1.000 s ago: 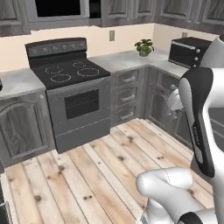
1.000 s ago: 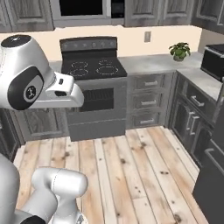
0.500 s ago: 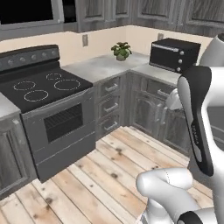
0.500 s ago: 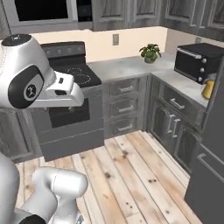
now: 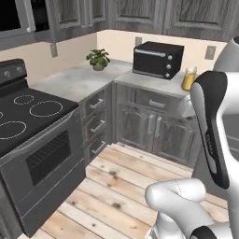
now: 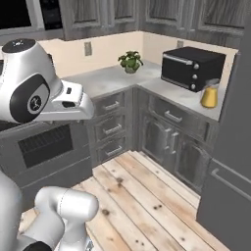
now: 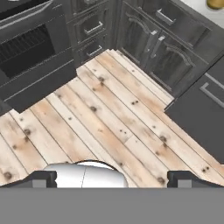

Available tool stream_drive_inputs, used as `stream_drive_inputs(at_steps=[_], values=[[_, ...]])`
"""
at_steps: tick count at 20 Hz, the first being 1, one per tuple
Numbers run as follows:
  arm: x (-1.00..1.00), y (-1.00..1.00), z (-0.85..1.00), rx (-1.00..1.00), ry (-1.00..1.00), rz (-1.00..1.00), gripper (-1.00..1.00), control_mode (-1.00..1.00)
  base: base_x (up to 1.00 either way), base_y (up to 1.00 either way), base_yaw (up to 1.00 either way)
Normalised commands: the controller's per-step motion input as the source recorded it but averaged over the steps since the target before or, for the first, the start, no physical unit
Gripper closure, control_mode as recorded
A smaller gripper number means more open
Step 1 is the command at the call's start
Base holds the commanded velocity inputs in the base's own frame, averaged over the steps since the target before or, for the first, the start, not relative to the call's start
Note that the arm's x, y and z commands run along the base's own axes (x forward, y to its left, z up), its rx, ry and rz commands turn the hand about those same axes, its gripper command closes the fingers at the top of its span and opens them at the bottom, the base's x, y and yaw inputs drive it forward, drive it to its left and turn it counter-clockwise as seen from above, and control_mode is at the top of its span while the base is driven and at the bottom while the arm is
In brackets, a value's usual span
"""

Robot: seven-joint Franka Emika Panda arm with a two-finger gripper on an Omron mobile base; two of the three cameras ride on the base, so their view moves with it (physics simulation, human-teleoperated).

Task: There is a tray on the dining counter. Grab the cup, mug, and pitcher and place them on the tray. The pitcher may be placed next to the tray if it cannot fit the tray.

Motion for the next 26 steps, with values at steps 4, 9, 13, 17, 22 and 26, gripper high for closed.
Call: stream_drive_inputs(at_steps=[4,9,13,17,22,26], values=[[0.0,0.0,0.0,0.0,0.0,0.0,-1.0,1.0,0.54,0.73,-0.52],[0.0,0.0,0.0,0.0,0.0,0.0,-1.0,1.0,0.55,0.66,-0.53],[0.0,0.0,0.0,0.0,0.0,0.0,-1.0,1.0,0.53,0.61,-0.54],[0.0,0.0,0.0,0.0,0.0,0.0,-1.0,1.0,0.52,0.42,-0.52],[0.0,0.0,0.0,0.0,0.0,0.0,-1.0,1.0,0.5,0.2,-0.43],[0.0,0.0,0.0,0.0,0.0,0.0,-1.0,1.0,0.5,0.0,-0.31]])
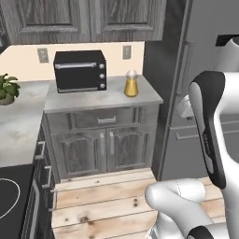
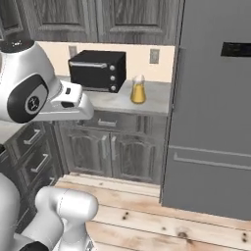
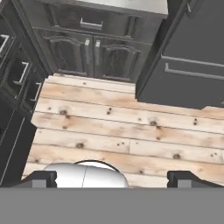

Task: There is a tray on the dining counter. Grab the cup, mug, and pitcher and place them on the tray. The pitcher may be placed next to the tray if it cannot fit the tray.

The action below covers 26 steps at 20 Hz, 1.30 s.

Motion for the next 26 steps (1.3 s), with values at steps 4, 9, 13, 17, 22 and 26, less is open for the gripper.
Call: stream_drive_inputs(at_steps=[4,9,13,17,22,26], values=[[0.0,0.0,0.0,0.0,0.0,0.0,-1.0,1.0,0.4,0.11,-0.31],[0.0,0.0,0.0,0.0,0.0,0.0,-1.0,1.0,0.28,0.44,-0.32],[0.0,0.0,0.0,0.0,0.0,0.0,-1.0,1.0,0.23,0.38,-0.23],[0.0,0.0,0.0,0.0,0.0,0.0,-1.0,1.0,0.12,0.56,-0.02],[0.0,0.0,0.0,0.0,0.0,0.0,-1.0,1.0,0.43,0.64,0.0],[0.0,0.0,0.0,0.0,0.0,0.0,-1.0,1.0,0.62,0.45,0.0]])
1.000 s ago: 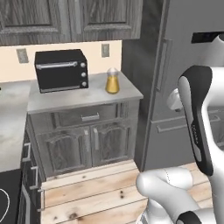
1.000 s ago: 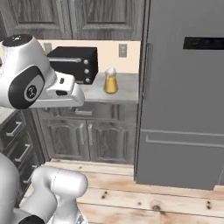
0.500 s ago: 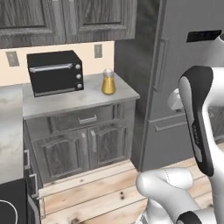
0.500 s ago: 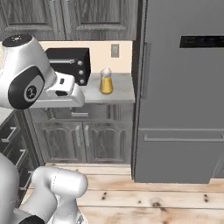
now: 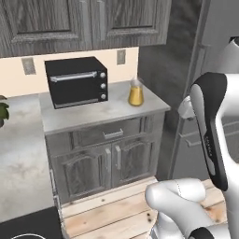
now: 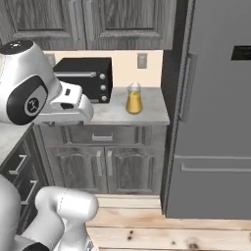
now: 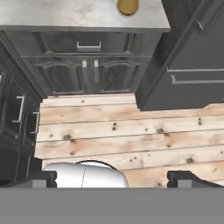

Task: There is a tray on the dining counter. Grab the cup, mug, and pitcher and place them on the tray. The pitcher may be placed next to the tray if it cannot fit the tray.

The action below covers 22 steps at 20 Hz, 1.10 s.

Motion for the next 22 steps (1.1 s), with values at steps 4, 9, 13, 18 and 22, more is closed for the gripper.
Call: stream_drive_inputs(at_steps=[4,9,13,18,22], values=[[0.0,0.0,0.0,0.0,0.0,0.0,-1.0,1.0,0.58,0.37,0.0],[0.0,0.0,0.0,0.0,0.0,0.0,-1.0,1.0,0.51,0.61,0.0],[0.0,0.0,0.0,0.0,0.0,0.0,-1.0,1.0,0.47,0.42,0.0],[0.0,0.0,0.0,0.0,0.0,0.0,-1.0,1.0,0.5,-0.09,0.0],[0.0,0.0,0.0,0.0,0.0,0.0,-1.0,1.0,0.25,-0.42,0.0]])
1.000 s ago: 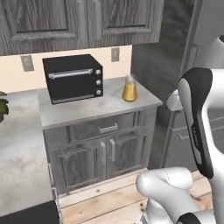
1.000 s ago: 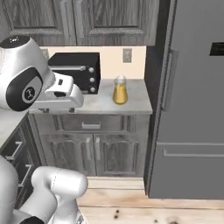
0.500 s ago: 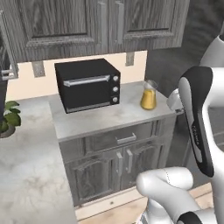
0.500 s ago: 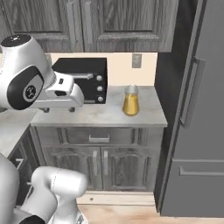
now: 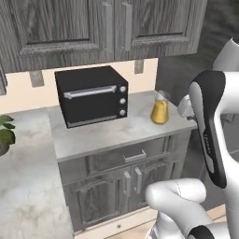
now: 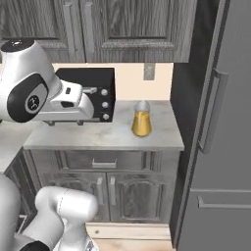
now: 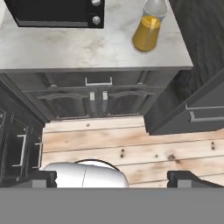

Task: There is a tray on the dining counter. Grab the cup, mug, and pitcher and place them on the tray. The pitcher may be placed next to the tray if it cannot fit the tray.

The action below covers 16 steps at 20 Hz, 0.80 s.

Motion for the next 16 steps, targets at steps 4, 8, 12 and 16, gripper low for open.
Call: stream_drive_inputs(at_steps=[4,8,12,16], values=[[0.0,0.0,0.0,0.0,0.0,0.0,-1.0,1.0,0.29,-0.33,0.0],[0.0,0.0,0.0,0.0,0.0,0.0,-1.0,1.0,0.46,-0.03,0.0],[0.0,0.0,0.0,0.0,0.0,0.0,-1.0,1.0,0.44,-0.05,0.0],[0.0,0.0,0.0,0.0,0.0,0.0,-1.0,1.0,0.37,-0.21,0.0]])
